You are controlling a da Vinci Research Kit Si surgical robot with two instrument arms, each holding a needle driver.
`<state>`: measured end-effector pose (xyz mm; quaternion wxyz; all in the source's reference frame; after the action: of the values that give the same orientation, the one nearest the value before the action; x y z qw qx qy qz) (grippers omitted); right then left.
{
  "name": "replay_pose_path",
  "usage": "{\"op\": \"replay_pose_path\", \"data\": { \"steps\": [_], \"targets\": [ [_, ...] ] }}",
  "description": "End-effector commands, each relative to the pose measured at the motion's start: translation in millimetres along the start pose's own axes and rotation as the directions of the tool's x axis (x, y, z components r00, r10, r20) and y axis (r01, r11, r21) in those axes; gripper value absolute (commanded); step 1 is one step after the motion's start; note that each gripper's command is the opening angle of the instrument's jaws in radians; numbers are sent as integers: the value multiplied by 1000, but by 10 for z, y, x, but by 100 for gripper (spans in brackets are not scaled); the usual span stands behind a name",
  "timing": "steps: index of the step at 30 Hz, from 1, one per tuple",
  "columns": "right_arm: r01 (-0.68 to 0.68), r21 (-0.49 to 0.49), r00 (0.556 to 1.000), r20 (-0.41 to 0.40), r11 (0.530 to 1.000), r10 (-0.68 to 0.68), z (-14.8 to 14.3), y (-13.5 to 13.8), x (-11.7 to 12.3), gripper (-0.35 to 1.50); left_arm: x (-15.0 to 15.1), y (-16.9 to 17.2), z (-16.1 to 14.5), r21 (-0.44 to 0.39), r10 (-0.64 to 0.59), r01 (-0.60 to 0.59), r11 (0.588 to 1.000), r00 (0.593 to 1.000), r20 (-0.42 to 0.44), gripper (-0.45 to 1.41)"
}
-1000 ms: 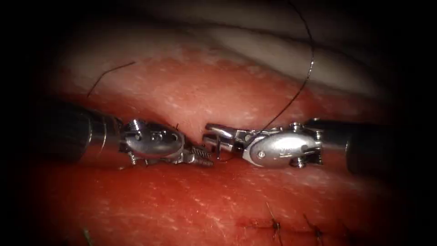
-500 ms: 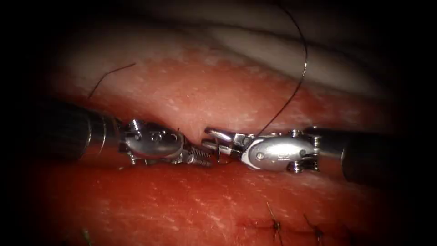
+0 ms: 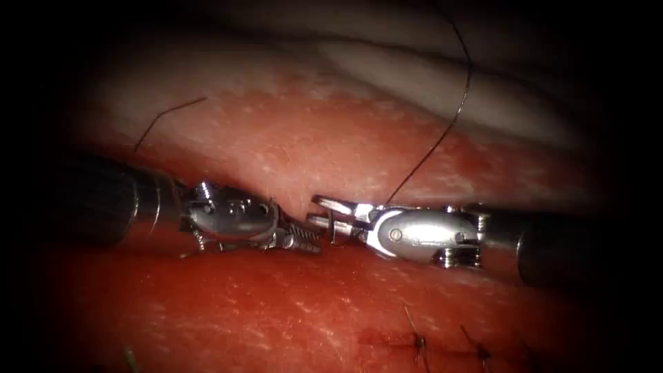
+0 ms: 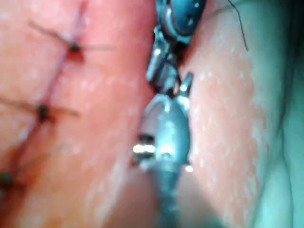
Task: Wound Closure
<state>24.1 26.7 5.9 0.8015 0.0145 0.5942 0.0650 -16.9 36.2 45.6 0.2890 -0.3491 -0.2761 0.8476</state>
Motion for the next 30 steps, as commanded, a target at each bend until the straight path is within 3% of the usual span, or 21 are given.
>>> {"op": "replay_pose_path", "data": {
  "steps": [1,16,30],
  "targets": [
    [-14,14,1000,4,1000,14,9,-1,0,-35,-4,2,9,-2,-1,1,1000,1000,0,20],
    [-142,75,989,57,987,138,11,-12,-10,-35,-4,2,9,-2,-1,1,1000,1000,3,20],
    [-311,121,946,132,943,295,12,-23,-20,-35,-3,2,7,3,-2,2,1000,1000,5,22]
  ]
}}
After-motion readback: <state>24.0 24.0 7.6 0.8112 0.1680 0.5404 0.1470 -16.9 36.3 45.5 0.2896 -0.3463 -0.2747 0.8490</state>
